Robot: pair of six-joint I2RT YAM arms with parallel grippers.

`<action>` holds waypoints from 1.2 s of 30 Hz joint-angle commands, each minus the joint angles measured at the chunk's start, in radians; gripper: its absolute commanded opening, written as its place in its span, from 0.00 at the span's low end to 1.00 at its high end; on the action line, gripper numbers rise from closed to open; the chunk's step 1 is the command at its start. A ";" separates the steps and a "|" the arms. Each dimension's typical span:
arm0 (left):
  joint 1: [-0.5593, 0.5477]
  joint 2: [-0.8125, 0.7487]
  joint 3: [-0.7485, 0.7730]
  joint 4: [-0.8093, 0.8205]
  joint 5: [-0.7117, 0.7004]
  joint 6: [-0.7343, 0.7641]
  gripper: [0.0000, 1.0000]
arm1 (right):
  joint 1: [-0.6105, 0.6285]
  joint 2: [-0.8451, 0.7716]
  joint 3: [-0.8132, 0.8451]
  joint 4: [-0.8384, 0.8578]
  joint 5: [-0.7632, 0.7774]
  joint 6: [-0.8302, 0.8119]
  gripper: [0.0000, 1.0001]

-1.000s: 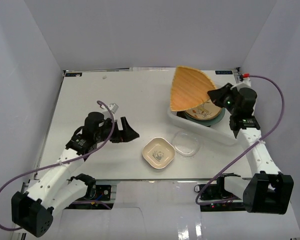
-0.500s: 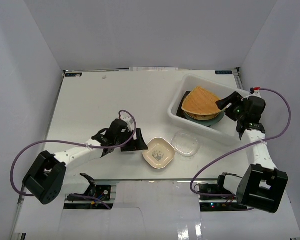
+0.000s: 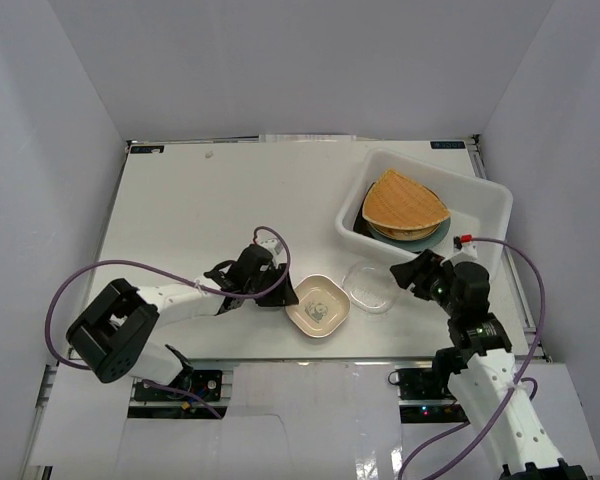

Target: Place the plates into the plastic bin on the countertop

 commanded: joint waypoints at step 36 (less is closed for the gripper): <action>-0.024 -0.048 0.582 -0.156 -0.244 0.112 0.00 | 0.409 0.340 -0.309 0.228 0.404 0.244 0.44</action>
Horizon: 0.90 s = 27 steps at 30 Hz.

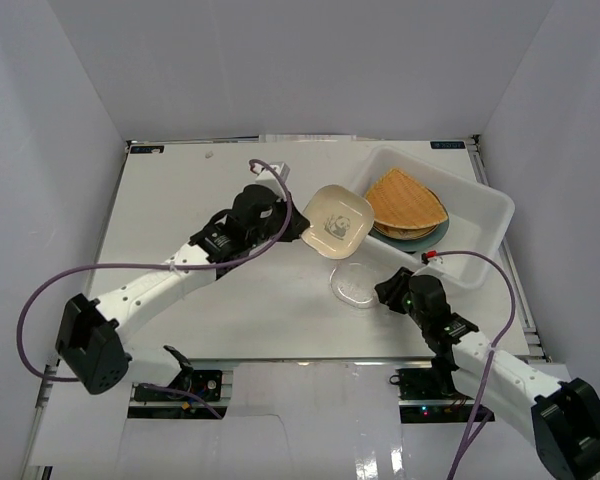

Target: Place the plates into the plastic bin on the countertop

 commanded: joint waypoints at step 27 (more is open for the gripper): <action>-0.146 0.913 1.047 -0.122 -0.172 0.226 0.39 | 0.274 -0.268 0.320 -0.696 0.134 0.029 0.08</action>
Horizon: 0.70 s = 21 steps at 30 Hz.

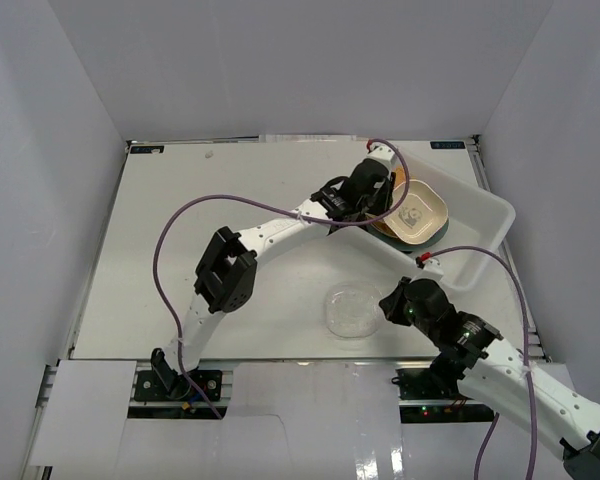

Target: Place the plates into the plastic bin on the countertop

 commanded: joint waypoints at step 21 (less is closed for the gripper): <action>0.053 -1.123 -0.774 0.001 -0.062 -0.008 0.98 | -0.610 0.453 0.606 0.202 -0.144 -0.389 0.08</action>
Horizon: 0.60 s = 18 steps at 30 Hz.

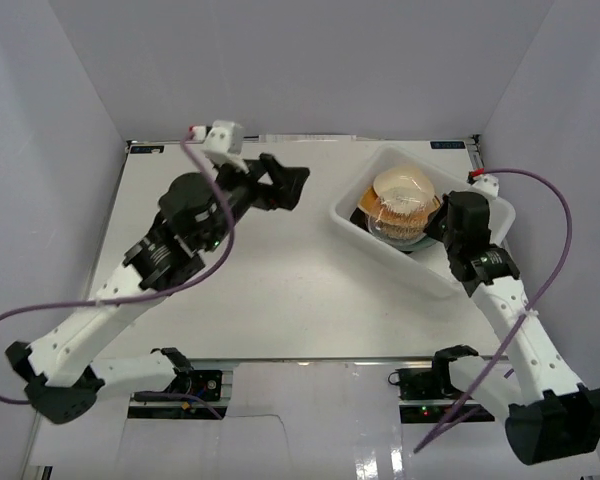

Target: Place the plates into the plastic bin on the countertop

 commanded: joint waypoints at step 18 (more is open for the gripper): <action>-0.003 -0.545 -0.729 -0.192 0.013 -0.036 0.98 | -0.313 0.266 0.139 0.282 -0.514 0.061 0.90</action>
